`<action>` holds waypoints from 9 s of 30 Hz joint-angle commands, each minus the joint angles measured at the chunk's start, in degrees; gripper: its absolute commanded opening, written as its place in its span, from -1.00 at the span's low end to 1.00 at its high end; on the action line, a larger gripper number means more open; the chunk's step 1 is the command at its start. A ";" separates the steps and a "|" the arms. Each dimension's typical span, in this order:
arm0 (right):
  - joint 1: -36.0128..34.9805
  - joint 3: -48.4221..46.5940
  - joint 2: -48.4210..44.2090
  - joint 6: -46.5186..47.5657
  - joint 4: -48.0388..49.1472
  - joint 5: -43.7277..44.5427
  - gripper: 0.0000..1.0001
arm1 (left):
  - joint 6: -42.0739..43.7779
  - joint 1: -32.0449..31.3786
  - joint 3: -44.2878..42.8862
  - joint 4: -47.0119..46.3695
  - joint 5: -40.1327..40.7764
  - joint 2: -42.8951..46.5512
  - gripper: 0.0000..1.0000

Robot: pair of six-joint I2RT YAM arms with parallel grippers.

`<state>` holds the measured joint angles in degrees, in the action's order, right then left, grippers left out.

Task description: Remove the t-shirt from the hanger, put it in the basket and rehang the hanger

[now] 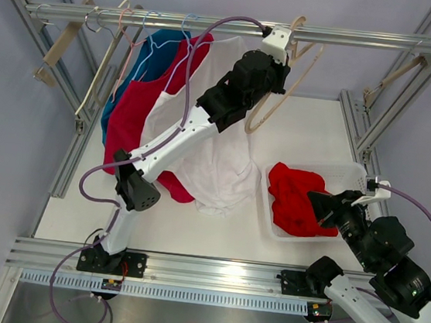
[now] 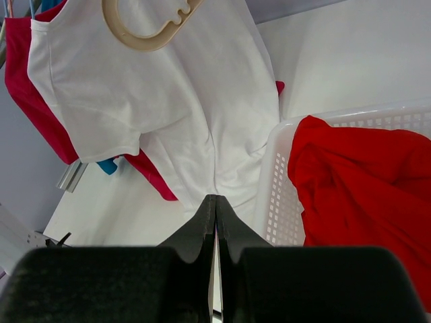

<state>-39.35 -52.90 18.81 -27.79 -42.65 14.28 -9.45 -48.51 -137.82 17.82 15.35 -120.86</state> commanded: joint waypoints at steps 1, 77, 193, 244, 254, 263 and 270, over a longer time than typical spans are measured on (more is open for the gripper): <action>0.07 0.08 0.88 1.42 2.49 -2.24 -0.85 | 0.22 0.00 1.76 -0.95 1.70 3.70 -1.00; 0.07 2.89 6.86 -2.35 11.80 -12.35 -0.80 | 1.37 27.24 40.35 5.91 -13.42 38.68 -0.09; -65.59 -21.19 61.45 1.52 25.87 16.83 -1.00 | -21.49 17.57 65.14 -22.31 -5.69 82.19 -1.00; -27.62 -14.60 53.08 12.68 51.88 -28.95 0.66 | -35.02 17.57 49.84 15.57 -35.48 98.71 -1.00; -28.15 -14.50 47.91 10.38 52.70 -27.31 -1.00 | -30.63 17.57 50.28 17.50 -29.77 99.41 -1.00; -28.23 -31.34 37.09 14.16 27.75 -8.40 -1.00 | -24.21 17.57 48.17 24.36 -24.50 97.83 -1.00; -28.23 -56.48 44.80 19.79 10.33 -2.70 -1.00 | -22.19 17.57 47.29 25.50 -26.33 95.90 -1.00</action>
<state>-67.46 -100.14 59.99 -12.16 -22.59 6.17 -33.85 -31.00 -89.34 44.12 -10.52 -22.17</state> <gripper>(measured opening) 0.036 0.027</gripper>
